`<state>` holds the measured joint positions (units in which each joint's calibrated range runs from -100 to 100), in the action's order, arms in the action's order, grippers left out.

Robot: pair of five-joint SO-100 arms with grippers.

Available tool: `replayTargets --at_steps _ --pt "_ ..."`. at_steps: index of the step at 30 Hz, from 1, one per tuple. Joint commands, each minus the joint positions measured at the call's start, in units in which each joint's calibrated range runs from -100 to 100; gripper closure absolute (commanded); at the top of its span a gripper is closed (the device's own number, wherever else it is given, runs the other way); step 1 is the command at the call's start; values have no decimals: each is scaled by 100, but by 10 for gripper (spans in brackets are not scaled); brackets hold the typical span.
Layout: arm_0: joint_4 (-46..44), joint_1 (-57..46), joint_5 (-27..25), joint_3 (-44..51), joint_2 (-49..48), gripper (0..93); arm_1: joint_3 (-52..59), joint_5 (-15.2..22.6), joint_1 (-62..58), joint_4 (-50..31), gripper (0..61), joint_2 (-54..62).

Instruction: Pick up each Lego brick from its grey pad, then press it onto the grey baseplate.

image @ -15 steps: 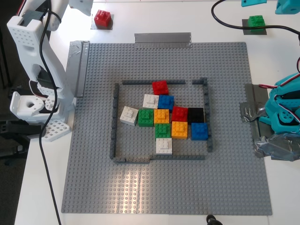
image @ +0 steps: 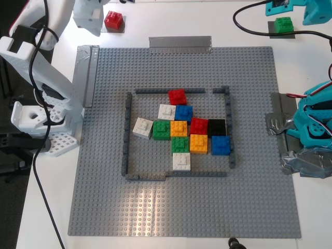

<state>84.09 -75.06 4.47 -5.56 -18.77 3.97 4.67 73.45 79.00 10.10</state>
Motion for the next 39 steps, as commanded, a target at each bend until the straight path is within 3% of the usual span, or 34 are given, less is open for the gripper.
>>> replayTargets --at_steps 1,11,18,30,32,39 --pt "-20 -13 0 -8 -46 927 -166 29 -73 41 613 320" --pt "-28 16 -15 145 -123 927 -1087 180 -59 74 613 -66" --pt "-28 -42 -19 281 -115 927 -2360 215 130 603 613 -916" --pt "-785 -332 -15 281 -115 927 -2315 -254 493 -219 610 -1465" --pt "-1045 -448 -24 299 -98 927 -2360 -318 515 -349 541 -1603" --pt "-1582 -470 -376 308 -20 872 -2387 -445 478 -846 445 -2006"
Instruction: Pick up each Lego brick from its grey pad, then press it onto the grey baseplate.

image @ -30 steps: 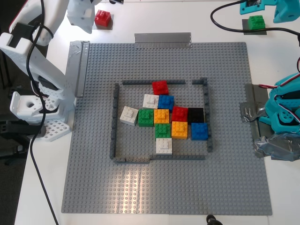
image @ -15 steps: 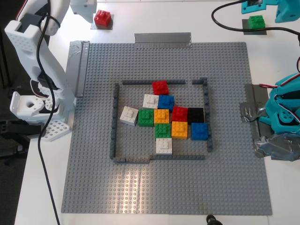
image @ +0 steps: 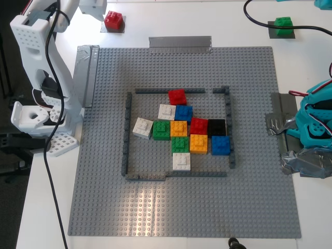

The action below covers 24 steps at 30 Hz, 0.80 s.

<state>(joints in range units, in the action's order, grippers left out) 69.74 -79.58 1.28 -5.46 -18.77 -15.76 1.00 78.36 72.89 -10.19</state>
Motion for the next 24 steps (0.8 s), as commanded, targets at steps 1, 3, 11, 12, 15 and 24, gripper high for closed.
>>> replayTargets --at_steps 1,3,11,12,15,24 --pt "-147 -18 -87 298 5 859 -433 -83 -13 -291 421 -11" --pt "-139 -40 -140 316 143 835 -505 -147 -13 -413 384 -105" --pt "292 -18 -839 1436 1087 807 -1444 -303 -27 -527 372 -912" --pt "496 -4 -873 1670 1276 807 -1498 -303 -34 -552 373 -998" --pt "1024 47 -873 2447 1851 807 -1561 -283 -42 -641 376 -1136" --pt "2310 149 -888 4262 3198 805 -1525 -322 -71 -820 377 -1342"
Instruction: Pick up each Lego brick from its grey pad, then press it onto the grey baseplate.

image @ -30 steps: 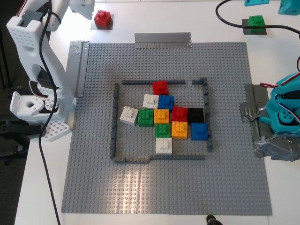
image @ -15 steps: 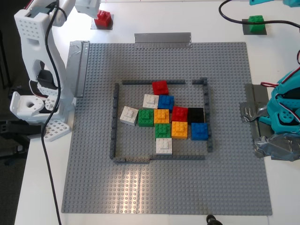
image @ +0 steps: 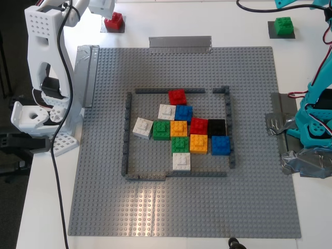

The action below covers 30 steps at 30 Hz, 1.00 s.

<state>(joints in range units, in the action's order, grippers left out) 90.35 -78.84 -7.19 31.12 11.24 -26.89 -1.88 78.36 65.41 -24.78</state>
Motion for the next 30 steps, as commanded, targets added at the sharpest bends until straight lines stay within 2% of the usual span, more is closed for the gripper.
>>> replayTargets --at_steps 1,4,9,15,26,30 --pt "257 82 -46 685 292 800 -413 -49 -71 -88 377 101" --pt "249 82 -143 775 524 751 -413 -54 -71 -145 378 58" --pt "241 -5 -266 775 790 738 -413 -15 -85 -218 380 32" --pt "184 -121 -285 775 1030 662 -404 0 -107 -275 384 -11" --pt "-678 38 -290 775 1597 690 -539 29 -63 -300 397 -105" --pt "-662 140 -285 775 1665 692 -648 0 -42 -251 397 -105"
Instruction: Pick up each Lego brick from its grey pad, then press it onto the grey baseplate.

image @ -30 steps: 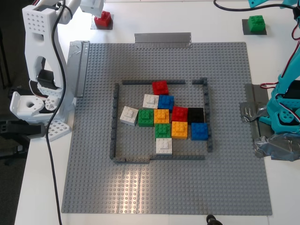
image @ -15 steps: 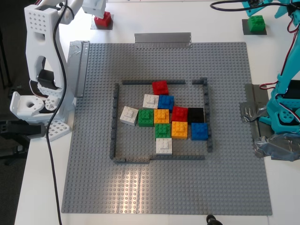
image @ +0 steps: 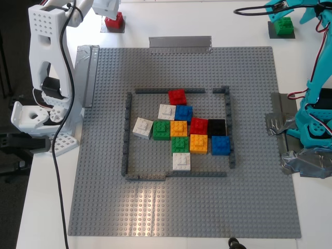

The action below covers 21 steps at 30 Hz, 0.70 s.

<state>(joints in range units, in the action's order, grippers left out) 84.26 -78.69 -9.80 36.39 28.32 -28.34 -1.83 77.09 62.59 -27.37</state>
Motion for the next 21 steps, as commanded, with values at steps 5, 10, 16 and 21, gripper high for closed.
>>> replayTargets --at_steps 5,10,16,21 --pt "-29 234 15 239 -34 694 -521 -39 93 112 395 231" --pt "-78 285 15 230 -8 694 -467 -49 100 169 394 248" --pt "-78 292 15 248 301 694 -449 -44 107 96 399 197" --pt "-78 292 15 248 293 694 -566 -44 129 79 403 102"
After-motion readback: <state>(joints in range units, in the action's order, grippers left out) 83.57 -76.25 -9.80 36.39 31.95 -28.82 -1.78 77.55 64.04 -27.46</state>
